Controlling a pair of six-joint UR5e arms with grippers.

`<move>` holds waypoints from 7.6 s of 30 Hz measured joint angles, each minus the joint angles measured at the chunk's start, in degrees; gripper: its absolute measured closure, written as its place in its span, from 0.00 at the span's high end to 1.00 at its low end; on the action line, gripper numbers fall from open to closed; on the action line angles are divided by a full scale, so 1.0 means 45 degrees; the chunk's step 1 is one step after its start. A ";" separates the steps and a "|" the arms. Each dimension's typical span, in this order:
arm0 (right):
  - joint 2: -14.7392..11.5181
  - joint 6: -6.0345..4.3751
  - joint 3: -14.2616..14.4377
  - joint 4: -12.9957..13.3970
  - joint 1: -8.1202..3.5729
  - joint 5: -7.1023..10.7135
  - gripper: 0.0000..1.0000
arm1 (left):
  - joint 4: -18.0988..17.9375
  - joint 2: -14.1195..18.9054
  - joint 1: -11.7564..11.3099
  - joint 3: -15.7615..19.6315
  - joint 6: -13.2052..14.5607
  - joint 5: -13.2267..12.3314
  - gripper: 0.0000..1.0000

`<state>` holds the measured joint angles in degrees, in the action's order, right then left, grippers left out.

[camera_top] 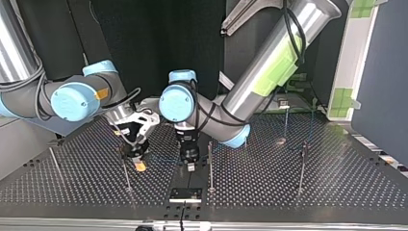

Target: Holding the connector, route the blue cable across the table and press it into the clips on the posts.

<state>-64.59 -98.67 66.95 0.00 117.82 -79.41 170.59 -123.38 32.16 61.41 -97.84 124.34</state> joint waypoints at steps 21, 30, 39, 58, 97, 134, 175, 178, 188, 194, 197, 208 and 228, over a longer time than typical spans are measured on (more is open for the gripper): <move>-0.0014 0.0152 0.1372 -0.0001 0.0190 -0.0017 0.00 | -0.0396 0.1033 0.0530 0.1696 -0.0273 0.1277 0.00; -0.0014 0.0232 0.2309 0.0000 0.0182 -0.0037 0.00 | -0.1250 0.1042 0.0662 0.2646 -0.0148 0.1299 0.00; -0.0080 0.0531 0.3064 0.0017 0.0044 -0.0054 0.00 | -0.1850 0.1045 0.0660 0.3605 -0.0074 0.1613 0.00; -0.0112 0.1120 0.5117 0.0751 -0.0041 -0.0201 0.00 | -0.2953 0.1030 0.0918 0.5580 0.0482 0.0845 0.00; 0.0060 0.0653 0.6009 0.2152 -0.0519 -0.0517 0.00 | -0.5141 -0.0041 0.0840 0.7736 -0.0102 -0.2218 0.00; 0.1275 0.0373 0.6012 0.4311 -0.1293 0.0095 0.00 | -0.4972 -0.1851 -0.0343 0.5719 -0.0232 -0.3817 0.00; 0.1471 0.0414 0.5409 0.4774 -0.1990 0.0575 0.00 | -0.2902 -0.1943 -0.0861 0.4022 0.0781 -0.3988 1.00; 0.1471 0.0417 0.5407 0.4770 -0.2033 0.0607 0.00 | -0.2558 -0.1899 -0.0717 0.4041 0.1090 -0.3703 1.00; 0.1470 0.0486 0.5407 0.4763 -0.2297 0.0634 0.00 | -0.1423 -0.1552 0.0290 0.4195 0.0727 -0.2591 1.00; 0.1470 0.0556 0.5407 0.4754 -0.2421 0.0648 0.00 | -0.0834 -0.1371 0.1010 0.4197 0.0240 -0.1870 1.00; 0.1470 0.0563 0.5409 0.4749 -0.2456 0.0686 0.00 | -0.0653 -0.1249 0.1348 0.4199 0.0146 -0.1533 1.00; 0.1470 0.0573 0.5409 0.4737 -0.2500 0.1097 0.00 | -0.1425 -0.0873 0.2651 0.4195 -0.0808 -0.0229 1.00; 0.1470 0.0516 0.5408 0.4744 -0.2755 0.1238 0.00 | -0.1085 -0.2591 0.3195 0.2249 -0.2122 0.0056 1.00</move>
<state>-57.97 -96.35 91.28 21.35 105.42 -73.84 165.71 -135.04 46.54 71.54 -107.39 124.59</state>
